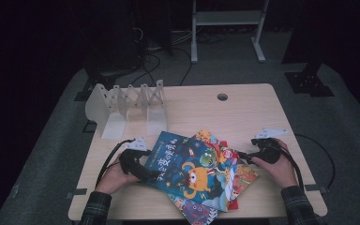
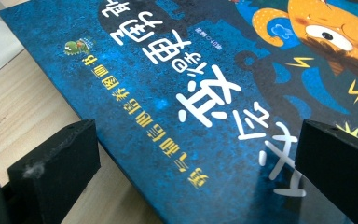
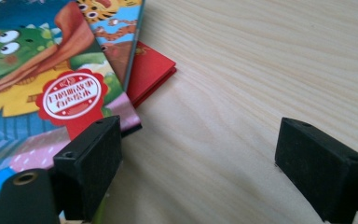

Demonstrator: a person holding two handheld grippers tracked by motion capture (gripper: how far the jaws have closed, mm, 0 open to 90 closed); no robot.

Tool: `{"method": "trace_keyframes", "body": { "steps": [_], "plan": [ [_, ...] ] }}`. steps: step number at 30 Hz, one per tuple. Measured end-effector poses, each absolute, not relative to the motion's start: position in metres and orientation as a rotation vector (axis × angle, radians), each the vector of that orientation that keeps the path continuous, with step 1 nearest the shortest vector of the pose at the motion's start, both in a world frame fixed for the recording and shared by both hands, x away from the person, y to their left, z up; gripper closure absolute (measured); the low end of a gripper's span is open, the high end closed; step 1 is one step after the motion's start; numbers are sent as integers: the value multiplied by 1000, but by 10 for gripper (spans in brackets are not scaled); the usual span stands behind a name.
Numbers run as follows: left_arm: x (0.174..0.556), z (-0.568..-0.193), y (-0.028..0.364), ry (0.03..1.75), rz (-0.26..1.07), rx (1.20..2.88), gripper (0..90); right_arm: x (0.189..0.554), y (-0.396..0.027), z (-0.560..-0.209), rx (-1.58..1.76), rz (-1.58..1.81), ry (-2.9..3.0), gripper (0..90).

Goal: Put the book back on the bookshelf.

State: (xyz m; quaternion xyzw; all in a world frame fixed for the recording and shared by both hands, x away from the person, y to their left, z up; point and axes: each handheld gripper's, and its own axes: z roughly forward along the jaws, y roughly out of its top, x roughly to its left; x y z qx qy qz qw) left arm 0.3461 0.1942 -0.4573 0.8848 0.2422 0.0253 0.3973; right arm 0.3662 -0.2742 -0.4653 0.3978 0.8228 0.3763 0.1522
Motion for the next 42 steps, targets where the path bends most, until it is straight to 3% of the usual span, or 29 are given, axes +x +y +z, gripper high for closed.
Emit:
{"method": "trace_keyframes", "body": {
  "steps": [5,7,14,18,23,42],
  "plan": [
    [346,-458,195,616,64,2245,0,364,-272,-465,1126,1056,2350,253],
    [345,-459,196,622,58,2241,0,358,-271,-461,1092,1071,2370,381],
    [347,-460,199,678,64,2218,0,328,-265,-446,969,1178,2459,701],
    [348,-461,200,691,62,2211,0,315,-264,-449,963,1236,2527,818],
    [349,-461,200,702,53,2203,0,312,-260,-454,952,1228,2565,864],
    [330,-461,212,729,48,2200,0,329,-241,-455,936,1243,2595,895]
  ]
}}
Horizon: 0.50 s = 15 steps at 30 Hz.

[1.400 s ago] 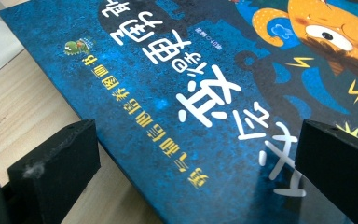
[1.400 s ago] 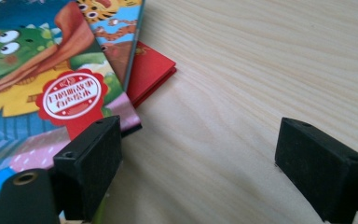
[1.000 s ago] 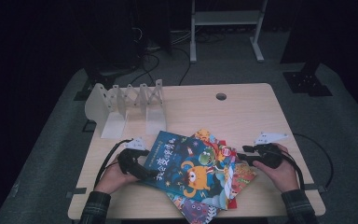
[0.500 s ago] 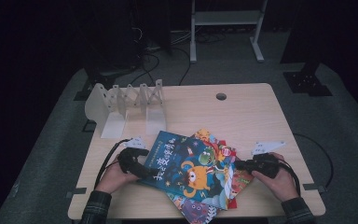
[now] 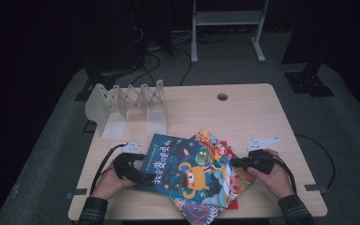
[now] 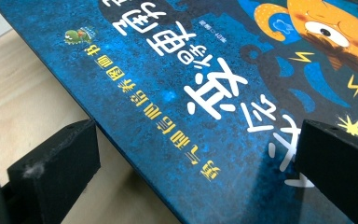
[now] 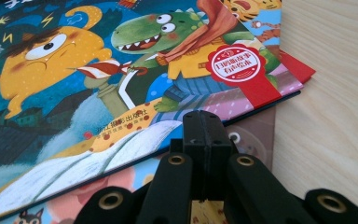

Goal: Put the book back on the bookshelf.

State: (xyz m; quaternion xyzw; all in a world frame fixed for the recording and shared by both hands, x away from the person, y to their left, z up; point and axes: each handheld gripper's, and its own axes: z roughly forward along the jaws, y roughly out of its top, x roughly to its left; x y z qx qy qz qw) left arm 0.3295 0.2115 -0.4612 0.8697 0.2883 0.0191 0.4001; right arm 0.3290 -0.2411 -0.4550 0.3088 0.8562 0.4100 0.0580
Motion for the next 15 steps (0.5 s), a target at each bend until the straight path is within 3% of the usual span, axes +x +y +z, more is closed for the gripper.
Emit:
{"method": "trace_keyframes", "body": {
  "steps": [15],
  "plan": [
    [317,-462,232,809,16,2191,0,325,-220,-453,849,1225,2641,894]
  ]
}}
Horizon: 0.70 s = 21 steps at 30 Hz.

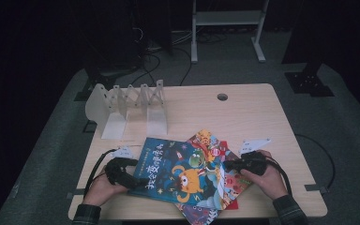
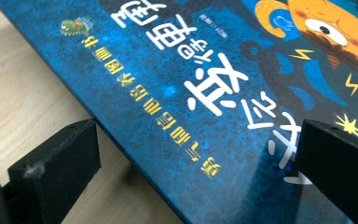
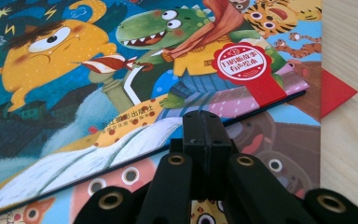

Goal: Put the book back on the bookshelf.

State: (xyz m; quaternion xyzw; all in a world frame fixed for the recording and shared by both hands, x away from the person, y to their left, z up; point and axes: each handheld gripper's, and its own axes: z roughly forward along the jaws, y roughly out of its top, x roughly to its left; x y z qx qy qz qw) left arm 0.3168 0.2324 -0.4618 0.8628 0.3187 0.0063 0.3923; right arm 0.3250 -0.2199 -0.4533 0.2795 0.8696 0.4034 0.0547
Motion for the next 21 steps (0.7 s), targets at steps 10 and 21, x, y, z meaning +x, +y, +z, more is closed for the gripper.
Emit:
{"method": "trace_keyframes", "body": {
  "steps": [10,21],
  "plan": [
    [329,-463,245,924,-35,2165,0,327,-215,-453,801,1222,2658,892],
    [331,-467,256,969,-48,2131,0,330,-196,-453,752,1216,2665,880]
  ]
}}
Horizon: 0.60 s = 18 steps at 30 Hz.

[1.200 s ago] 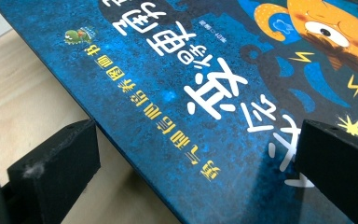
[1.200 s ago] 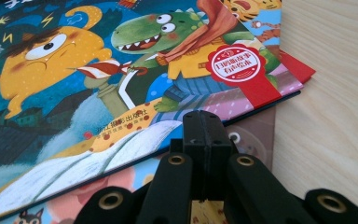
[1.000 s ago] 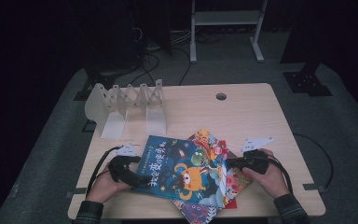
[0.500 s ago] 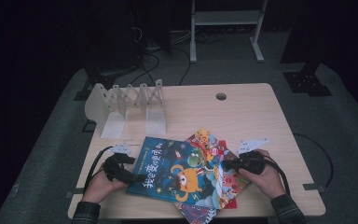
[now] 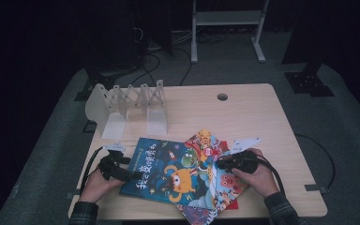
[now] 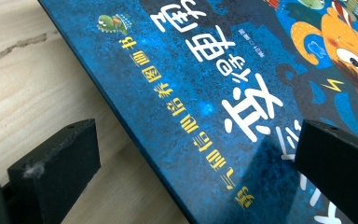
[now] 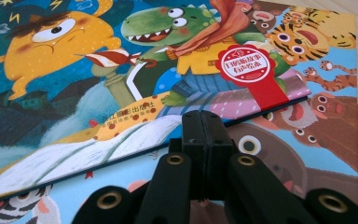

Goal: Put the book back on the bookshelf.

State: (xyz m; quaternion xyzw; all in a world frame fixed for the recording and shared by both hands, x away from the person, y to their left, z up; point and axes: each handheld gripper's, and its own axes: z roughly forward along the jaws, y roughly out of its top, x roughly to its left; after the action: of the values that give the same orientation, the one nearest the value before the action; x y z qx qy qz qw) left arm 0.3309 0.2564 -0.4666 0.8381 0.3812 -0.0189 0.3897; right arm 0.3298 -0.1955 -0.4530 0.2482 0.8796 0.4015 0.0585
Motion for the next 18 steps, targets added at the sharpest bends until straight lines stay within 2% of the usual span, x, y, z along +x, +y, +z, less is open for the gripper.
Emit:
{"method": "trace_keyframes", "body": {
  "steps": [12,18],
  "plan": [
    [333,-469,262,985,-66,2113,0,303,-192,-451,662,1213,2731,896],
    [336,-471,263,987,-91,2095,0,303,-189,-451,651,1210,2730,896]
  ]
}}
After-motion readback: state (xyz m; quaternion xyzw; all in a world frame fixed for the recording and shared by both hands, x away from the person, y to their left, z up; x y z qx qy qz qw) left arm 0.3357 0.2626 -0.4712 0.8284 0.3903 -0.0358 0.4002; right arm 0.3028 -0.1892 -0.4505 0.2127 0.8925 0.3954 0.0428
